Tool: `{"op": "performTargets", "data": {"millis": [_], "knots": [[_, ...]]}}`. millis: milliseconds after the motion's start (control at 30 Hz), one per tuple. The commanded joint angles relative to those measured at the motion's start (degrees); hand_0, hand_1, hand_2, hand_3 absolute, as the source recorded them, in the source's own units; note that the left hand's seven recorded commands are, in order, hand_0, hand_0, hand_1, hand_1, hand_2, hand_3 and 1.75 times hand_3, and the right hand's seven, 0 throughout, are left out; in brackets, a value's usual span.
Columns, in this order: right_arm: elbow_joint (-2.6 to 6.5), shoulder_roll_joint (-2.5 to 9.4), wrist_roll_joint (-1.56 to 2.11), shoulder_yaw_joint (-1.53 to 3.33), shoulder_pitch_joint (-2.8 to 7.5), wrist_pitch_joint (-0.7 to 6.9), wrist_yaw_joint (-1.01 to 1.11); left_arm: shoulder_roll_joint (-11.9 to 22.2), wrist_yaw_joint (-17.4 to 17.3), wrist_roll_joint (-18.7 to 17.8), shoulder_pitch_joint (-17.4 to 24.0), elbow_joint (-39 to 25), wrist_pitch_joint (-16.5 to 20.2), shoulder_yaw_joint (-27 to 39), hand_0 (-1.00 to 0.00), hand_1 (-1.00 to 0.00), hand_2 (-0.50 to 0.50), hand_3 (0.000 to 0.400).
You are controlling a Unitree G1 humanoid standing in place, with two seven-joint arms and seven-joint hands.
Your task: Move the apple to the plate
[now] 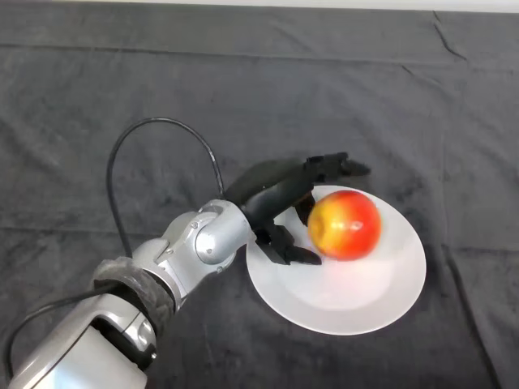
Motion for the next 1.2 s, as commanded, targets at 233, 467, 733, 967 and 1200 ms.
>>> {"op": "performTargets", "data": {"millis": [233, 467, 733, 967, 1200], "knots": [[2.30, 2.35, -1.03, 1.57, 3.72, 0.19, 0.64, 1.9, -1.4, 0.4, -0.6, 1.0, 1.4, -3.2, 0.00, 0.00, 0.00, 0.000], [2.35, 2.35, -1.03, 1.58, 3.69, 0.16, 0.63, 4.1, -1.4, -0.3, -0.7, 1.5, 0.7, -2.0, 0.00, 0.00, 0.00, 0.000], [2.39, 2.35, -1.04, 1.59, 3.67, 0.13, 0.62, 7.2, -0.8, -1.5, -0.4, 2.0, -0.7, 0.8, 0.00, 0.00, 0.00, 0.000], [2.42, 2.35, -1.04, 1.60, 3.66, 0.11, 0.61, 10.0, -0.2, -2.6, 0.4, 2.4, -2.2, 3.7, 0.00, 0.00, 0.00, 0.000], [2.43, 2.35, -1.04, 1.61, 3.66, 0.10, 0.60, 13.3, 0.0, -4.2, 1.8, 2.8, -4.0, 7.0, 0.00, 0.00, 0.00, 0.000]]}}
